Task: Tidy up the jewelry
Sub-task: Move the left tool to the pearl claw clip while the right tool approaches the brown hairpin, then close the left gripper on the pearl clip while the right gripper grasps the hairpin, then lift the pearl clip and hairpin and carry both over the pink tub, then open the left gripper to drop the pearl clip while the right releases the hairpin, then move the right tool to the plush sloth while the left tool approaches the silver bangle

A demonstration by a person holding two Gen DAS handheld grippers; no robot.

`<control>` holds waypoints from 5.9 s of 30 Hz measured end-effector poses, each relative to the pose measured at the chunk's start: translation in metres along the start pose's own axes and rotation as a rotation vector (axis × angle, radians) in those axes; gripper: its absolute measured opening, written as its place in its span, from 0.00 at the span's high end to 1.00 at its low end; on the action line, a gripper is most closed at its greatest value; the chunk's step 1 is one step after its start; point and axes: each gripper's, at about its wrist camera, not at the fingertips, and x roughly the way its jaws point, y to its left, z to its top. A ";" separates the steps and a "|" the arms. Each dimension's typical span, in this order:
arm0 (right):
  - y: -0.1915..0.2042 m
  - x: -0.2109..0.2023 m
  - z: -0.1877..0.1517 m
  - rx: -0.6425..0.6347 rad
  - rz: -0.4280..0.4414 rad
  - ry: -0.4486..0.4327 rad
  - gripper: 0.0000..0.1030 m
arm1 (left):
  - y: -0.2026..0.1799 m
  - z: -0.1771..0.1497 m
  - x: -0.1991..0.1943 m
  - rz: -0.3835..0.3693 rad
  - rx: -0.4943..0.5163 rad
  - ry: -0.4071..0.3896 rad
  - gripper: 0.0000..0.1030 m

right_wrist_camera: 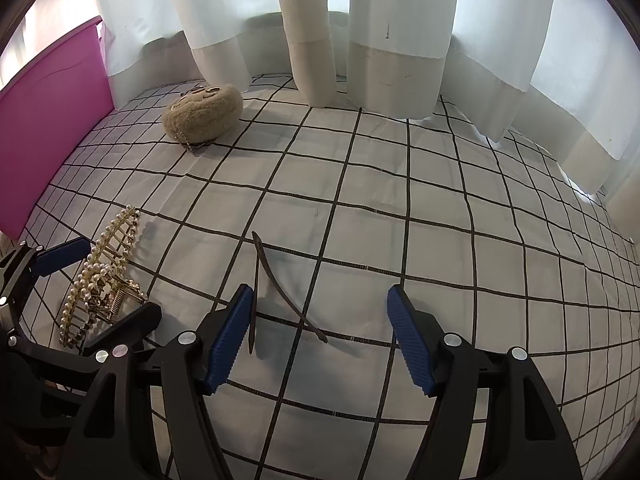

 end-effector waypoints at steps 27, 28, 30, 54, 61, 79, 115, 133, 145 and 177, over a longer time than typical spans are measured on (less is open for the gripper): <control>-0.004 -0.023 0.008 0.048 0.131 -0.048 1.00 | 0.011 0.009 -0.036 -0.046 0.000 -0.042 0.55; -0.003 -0.021 0.008 0.039 0.118 -0.035 1.00 | 0.013 0.010 -0.038 -0.044 -0.003 -0.044 0.55; -0.005 -0.018 0.007 0.052 0.120 -0.018 1.00 | 0.016 0.011 -0.039 -0.042 -0.004 -0.047 0.56; 0.010 -0.009 -0.003 -0.020 0.056 0.040 0.86 | 0.020 0.011 -0.038 -0.042 -0.016 -0.031 0.56; -0.002 -0.022 0.004 0.049 0.112 0.011 0.86 | 0.021 0.020 -0.049 -0.050 -0.019 -0.048 0.56; 0.037 -0.101 0.077 -0.013 0.211 -0.161 0.86 | 0.068 0.079 -0.137 0.002 -0.076 -0.216 0.56; 0.388 -0.091 0.258 -0.476 0.551 -0.178 0.86 | 0.377 0.060 -0.200 0.415 -0.533 -0.115 0.56; 0.393 -0.085 0.259 -0.454 0.400 -0.184 0.51 | 0.380 0.060 -0.217 0.511 -0.504 -0.139 0.13; 0.316 -0.130 0.211 -0.329 0.437 -0.276 0.41 | 0.337 0.059 -0.249 0.428 -0.511 -0.213 0.07; 0.099 0.019 0.124 0.128 0.108 -0.062 0.34 | 0.159 0.142 0.012 0.113 -0.226 0.019 0.06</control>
